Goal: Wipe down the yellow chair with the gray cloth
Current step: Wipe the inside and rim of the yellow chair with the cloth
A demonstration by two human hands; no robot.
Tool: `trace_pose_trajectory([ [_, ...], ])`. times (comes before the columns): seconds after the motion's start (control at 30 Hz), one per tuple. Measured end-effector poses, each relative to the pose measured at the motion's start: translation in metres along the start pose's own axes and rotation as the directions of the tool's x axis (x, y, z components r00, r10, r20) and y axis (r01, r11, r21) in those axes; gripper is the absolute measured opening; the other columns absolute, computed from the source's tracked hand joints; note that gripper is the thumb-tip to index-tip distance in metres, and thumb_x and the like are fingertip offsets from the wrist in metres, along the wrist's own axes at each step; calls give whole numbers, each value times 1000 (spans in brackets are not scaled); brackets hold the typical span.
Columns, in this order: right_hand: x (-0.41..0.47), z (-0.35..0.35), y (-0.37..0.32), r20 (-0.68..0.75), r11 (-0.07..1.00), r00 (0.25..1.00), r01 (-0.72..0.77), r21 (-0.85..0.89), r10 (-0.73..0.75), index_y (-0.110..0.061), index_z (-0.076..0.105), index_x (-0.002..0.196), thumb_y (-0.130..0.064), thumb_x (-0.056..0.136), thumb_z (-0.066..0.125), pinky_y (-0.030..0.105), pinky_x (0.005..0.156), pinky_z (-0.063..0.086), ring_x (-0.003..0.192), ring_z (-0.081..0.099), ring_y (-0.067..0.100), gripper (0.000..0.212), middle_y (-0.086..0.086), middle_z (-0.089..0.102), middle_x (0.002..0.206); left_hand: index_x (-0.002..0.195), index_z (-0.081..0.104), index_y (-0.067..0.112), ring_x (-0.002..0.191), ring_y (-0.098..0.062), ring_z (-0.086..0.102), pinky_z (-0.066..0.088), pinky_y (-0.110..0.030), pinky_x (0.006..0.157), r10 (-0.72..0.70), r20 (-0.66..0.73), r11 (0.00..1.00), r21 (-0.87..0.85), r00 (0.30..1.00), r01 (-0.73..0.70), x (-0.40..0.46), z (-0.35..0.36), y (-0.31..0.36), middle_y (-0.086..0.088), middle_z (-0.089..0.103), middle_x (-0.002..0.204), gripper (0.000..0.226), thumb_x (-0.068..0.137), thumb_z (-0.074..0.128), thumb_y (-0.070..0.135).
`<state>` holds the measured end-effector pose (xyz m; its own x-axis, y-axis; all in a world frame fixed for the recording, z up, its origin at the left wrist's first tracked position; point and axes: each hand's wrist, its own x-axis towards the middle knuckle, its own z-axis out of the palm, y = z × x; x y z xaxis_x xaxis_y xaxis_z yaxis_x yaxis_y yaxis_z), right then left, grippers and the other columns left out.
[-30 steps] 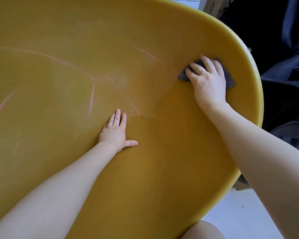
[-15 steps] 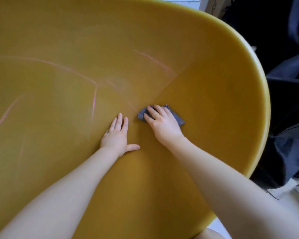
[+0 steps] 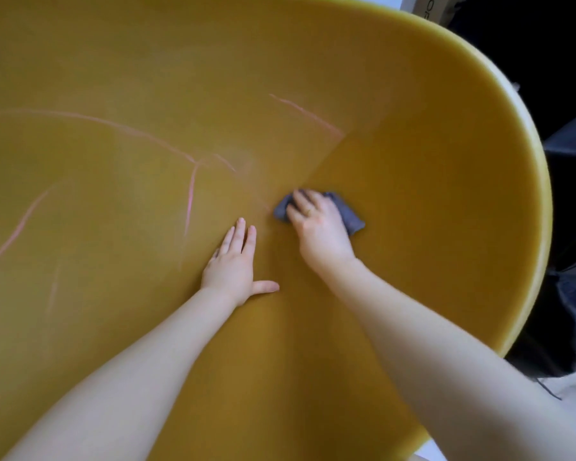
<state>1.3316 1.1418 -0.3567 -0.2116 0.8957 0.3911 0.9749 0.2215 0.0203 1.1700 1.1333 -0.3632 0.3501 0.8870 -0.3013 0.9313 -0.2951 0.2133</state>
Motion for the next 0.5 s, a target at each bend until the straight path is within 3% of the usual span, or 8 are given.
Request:
trace_pose_trajectory([
  [0.1,-14,7,-31,149,991,989,-4,131,-16,0,70,99,-6,75,50,50,92,44,106,59,39,32,23,64,114,149,-9,11,145,-16,-10,10,-31,117,-4,-21,1000,-17,1000,4,0,0,0,-3,-21,156,115,74,62,62],
  [0.17,-17,4,-26,202,993,975,79,88,-96,-2,68,106,-5,78,53,45,98,41,114,55,37,32,20,61,121,149,-8,8,145,-16,-9,10,-30,117,-6,-18,1000,-26,1000,5,-1,-1,1,-3,-19,156,117,73,63,61],
  [0.23,-12,0,-10,174,983,971,177,-52,-165,-9,74,93,-14,77,43,38,86,50,101,63,31,35,13,69,108,149,-6,8,146,-15,-6,12,-29,117,4,-7,1000,-14,1000,-4,-2,-5,-1,-2,-18,157,118,71,65,62],
  [0.3,1,-9,8,149,980,983,132,-146,-111,-13,76,84,-20,75,37,37,79,53,95,66,30,40,8,71,101,150,-2,9,146,-14,-1,16,-28,115,41,14,998,44,999,-41,-1,-13,-7,0,-15,157,116,71,66,61],
  [0.4,16,-21,29,57,977,998,-4,-211,16,-8,74,86,-18,78,37,43,82,51,100,63,36,39,13,69,107,150,1,10,146,-15,3,19,-29,114,118,37,974,189,992,-123,0,-22,-21,1,-13,158,109,76,63,59],
  [0.5,19,-17,27,-119,980,987,-127,-151,109,1,69,95,-11,82,32,48,93,43,108,55,43,41,23,60,118,149,-6,7,146,-18,-7,3,-30,117,116,32,941,315,993,-120,0,-18,-26,-4,-19,156,112,76,56,64],
])
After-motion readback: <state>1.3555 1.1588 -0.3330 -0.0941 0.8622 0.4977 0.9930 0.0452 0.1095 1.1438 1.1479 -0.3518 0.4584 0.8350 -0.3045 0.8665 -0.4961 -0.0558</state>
